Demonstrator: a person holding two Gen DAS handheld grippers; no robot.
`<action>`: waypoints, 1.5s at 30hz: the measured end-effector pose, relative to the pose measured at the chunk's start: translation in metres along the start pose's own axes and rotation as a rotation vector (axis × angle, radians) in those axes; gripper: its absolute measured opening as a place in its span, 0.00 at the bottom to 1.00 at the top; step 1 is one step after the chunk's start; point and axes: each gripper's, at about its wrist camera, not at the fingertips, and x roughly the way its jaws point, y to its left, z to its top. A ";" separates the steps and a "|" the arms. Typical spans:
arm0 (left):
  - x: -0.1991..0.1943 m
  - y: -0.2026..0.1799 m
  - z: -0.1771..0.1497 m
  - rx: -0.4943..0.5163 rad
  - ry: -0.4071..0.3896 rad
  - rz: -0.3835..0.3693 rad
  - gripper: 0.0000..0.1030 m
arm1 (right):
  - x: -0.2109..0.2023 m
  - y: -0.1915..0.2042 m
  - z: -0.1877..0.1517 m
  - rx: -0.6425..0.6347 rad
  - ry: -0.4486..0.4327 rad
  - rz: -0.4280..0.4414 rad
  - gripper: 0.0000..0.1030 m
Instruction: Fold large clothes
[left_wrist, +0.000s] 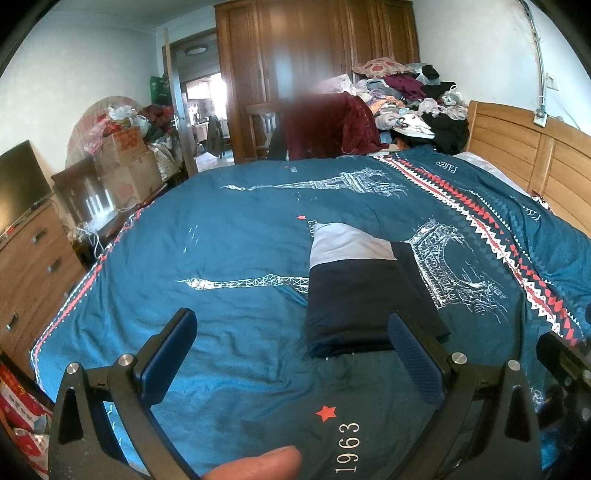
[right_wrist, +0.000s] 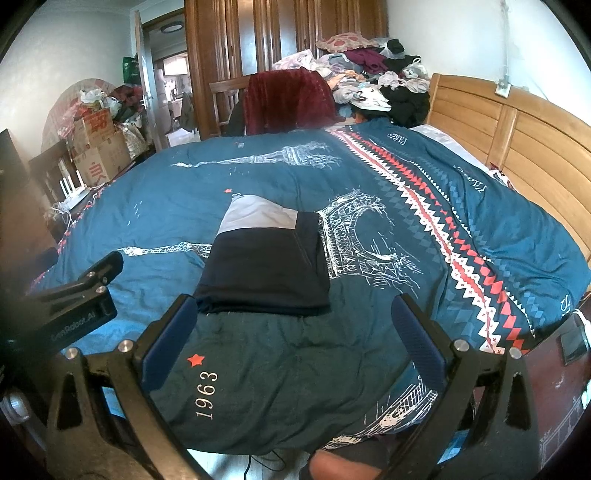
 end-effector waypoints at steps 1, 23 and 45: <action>0.000 0.000 0.000 -0.001 0.000 0.000 1.00 | 0.000 0.001 0.000 -0.001 0.001 0.000 1.00; 0.001 0.003 -0.004 -0.006 0.008 0.001 1.00 | 0.006 -0.006 0.003 -0.031 0.015 -0.064 1.00; 0.007 -0.003 -0.018 0.003 0.027 -0.004 1.00 | 0.010 -0.010 -0.001 -0.027 0.025 -0.060 1.00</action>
